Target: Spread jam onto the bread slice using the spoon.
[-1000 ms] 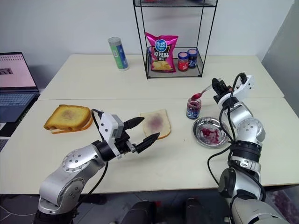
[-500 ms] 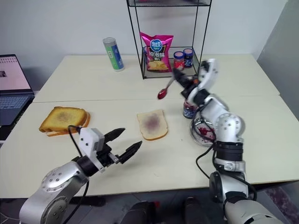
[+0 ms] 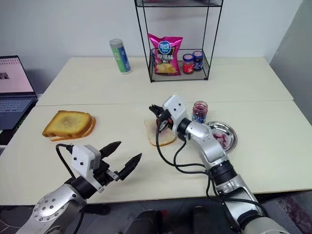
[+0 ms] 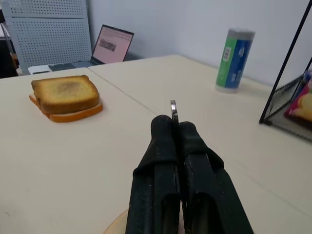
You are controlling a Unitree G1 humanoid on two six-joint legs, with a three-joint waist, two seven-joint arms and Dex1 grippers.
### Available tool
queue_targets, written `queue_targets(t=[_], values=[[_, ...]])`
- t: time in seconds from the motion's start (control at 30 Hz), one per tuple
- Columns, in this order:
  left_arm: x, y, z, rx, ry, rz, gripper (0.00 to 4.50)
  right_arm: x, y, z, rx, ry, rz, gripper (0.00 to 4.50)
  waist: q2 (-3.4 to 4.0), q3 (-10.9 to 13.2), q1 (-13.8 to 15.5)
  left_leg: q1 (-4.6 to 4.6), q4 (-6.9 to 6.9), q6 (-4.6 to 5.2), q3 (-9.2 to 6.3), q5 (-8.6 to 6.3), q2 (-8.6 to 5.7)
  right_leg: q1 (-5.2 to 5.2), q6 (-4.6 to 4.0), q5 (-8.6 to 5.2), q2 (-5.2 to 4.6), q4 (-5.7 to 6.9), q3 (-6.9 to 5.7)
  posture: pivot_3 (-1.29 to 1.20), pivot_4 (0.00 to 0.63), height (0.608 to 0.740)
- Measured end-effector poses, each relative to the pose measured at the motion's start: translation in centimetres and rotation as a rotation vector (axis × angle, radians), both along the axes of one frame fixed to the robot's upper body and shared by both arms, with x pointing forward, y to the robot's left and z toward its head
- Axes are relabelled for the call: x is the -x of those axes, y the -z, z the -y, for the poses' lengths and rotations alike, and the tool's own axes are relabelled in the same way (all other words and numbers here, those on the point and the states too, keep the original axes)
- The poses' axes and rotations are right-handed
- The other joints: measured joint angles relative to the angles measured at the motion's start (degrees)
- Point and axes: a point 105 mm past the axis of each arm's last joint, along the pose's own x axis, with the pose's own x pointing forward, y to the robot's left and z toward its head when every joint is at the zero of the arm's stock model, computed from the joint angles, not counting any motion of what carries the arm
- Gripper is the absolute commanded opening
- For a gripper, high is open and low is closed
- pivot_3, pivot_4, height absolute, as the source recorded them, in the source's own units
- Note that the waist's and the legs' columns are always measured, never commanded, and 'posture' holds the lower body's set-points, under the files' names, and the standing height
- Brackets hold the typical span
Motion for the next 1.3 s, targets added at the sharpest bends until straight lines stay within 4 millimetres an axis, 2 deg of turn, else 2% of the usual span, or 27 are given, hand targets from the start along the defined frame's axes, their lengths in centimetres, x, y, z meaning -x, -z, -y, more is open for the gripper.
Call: queue_targets(t=[0.3, 0.4, 0.6, 0.87, 0.97, 1.1, 1.3], values=[[-0.1, -0.2, 0.1, -0.004, 0.004, 0.012, 4.50, 0.0, 0.9, -0.4, 0.047, -0.022, 0.054, 0.06, 0.00, 0.0, 0.0, 0.01, 0.01, 0.00, 0.00, 0.00, 0.00, 0.01, 0.00, 0.00, 0.00, -0.01, 0.00, 0.00, 0.150, 0.740], [-0.3, -0.4, 0.2, -0.007, 0.011, 0.022, 4.50, -0.1, 0.8, -0.1, 0.066, -0.012, 0.078, 0.06, 0.00, 0.0, 0.0, 0.01, 0.01, 0.00, 0.00, 0.00, 0.00, 0.01, 0.00, 0.00, 0.00, -0.01, 0.00, 0.00, 0.150, 0.740], [-0.9, -0.7, 0.2, -0.012, 0.019, 0.038, 4.50, -1.0, -0.1, 1.8, 0.065, 0.044, 0.105, 0.06, -0.01, 0.0, 0.1, 0.01, 0.02, -0.01, 0.00, 0.00, -0.02, 0.03, 0.03, 0.02, 0.00, -0.02, 0.01, 0.00, 0.150, 0.740], [-1.2, -0.7, 0.6, -0.009, 0.046, 0.035, 4.50, -1.4, -0.4, 2.3, 0.041, 0.072, 0.085, 0.06, -0.01, 0.0, 0.0, 0.01, 0.00, -0.01, -0.03, 0.00, 0.00, 0.02, 0.01, 0.02, 0.01, 0.03, -0.02, 0.00, 0.150, 0.740], [-1.2, -0.8, 0.6, -0.011, 0.049, 0.039, 4.50, -1.9, -1.0, 2.4, -0.052, 0.104, 0.003, 0.06, -0.01, 0.0, 0.0, 0.01, 0.01, -0.01, -0.01, 0.00, -0.01, 0.02, 0.02, 0.03, 0.00, 0.02, 0.01, 0.00, 0.150, 0.740], [-1.3, -0.8, 0.6, -0.017, 0.052, 0.042, 4.50, -2.9, -2.5, 2.4, -0.315, 0.141, -0.244, 0.06, 0.00, 0.0, 0.0, 0.01, 0.00, -0.01, -0.06, 0.00, 0.00, 0.02, -0.23, 0.17, 0.00, 0.04, -0.03, 0.00, 0.150, 0.740], [-1.2, -0.7, 0.5, -0.018, 0.048, 0.035, 4.50, -3.1, -1.1, 1.9, -0.440, 0.161, -0.503, 0.06, 0.00, 0.0, 0.0, -0.02, -0.01, -0.01, -0.05, 0.00, 0.00, 0.01, -0.24, 0.16, 0.00, 0.01, -0.03, 0.00, 0.150, 0.740]])
